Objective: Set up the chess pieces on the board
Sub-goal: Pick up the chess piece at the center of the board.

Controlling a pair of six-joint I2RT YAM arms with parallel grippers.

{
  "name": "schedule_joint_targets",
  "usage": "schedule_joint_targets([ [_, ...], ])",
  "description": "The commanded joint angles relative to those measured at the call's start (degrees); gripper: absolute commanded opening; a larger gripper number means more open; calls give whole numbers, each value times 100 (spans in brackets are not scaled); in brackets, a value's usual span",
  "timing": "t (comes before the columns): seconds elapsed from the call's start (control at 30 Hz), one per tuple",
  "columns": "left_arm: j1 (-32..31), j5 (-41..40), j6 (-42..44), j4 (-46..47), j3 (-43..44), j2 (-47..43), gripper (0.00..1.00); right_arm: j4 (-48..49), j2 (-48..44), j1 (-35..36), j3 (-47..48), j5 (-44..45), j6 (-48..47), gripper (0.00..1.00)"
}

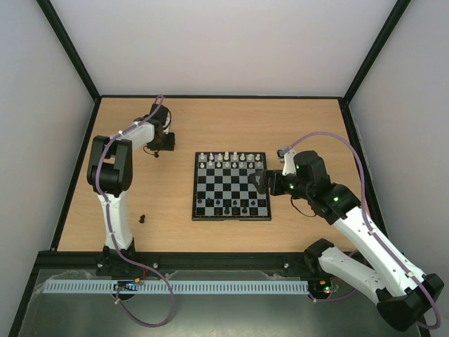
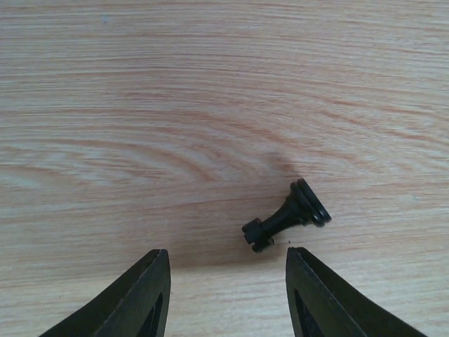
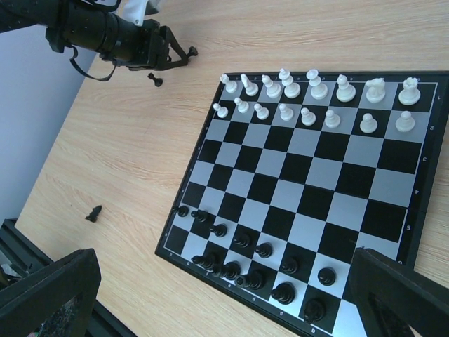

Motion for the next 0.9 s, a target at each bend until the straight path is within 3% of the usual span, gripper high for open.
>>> schedule_joint_targets([
  [0.0, 3, -50, 142, 0, 206, 192, 48, 48, 25, 25, -73, 25, -107, 99],
  [0.87, 12, -6, 410, -48, 994, 750, 49, 55, 127, 25, -96, 114, -120, 99],
])
